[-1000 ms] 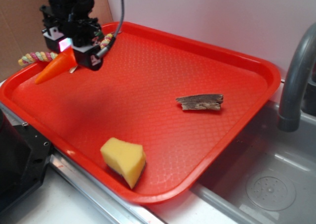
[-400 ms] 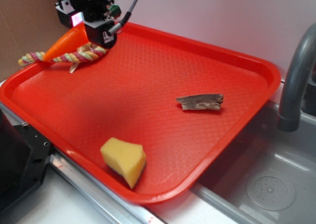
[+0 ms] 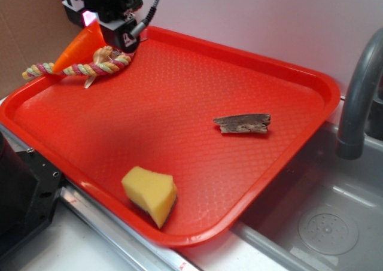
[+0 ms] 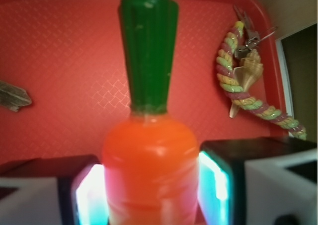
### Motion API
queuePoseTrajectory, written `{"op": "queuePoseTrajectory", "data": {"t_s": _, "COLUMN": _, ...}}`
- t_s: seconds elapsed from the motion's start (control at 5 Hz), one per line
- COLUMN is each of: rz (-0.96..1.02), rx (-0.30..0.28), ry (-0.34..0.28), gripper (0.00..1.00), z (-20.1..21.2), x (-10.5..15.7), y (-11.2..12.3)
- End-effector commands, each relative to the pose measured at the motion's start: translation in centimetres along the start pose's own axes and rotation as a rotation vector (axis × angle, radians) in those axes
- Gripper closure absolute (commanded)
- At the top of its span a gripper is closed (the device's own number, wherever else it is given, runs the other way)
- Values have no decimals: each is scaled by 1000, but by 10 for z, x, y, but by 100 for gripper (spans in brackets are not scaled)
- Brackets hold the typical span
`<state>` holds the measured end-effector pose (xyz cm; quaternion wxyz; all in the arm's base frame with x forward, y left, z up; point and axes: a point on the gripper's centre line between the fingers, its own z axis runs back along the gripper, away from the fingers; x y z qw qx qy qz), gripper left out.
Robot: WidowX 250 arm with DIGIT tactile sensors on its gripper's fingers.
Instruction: Grab the carrot.
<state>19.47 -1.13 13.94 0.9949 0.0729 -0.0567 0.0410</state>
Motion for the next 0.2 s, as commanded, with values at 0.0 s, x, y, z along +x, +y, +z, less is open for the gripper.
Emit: {"op": "queuePoseTrajectory", "data": {"t_s": 0.0, "rz": 55, "rx": -55, "ry": -12, "gripper": 100, "z": 2, "x": -4, "y": 9}}
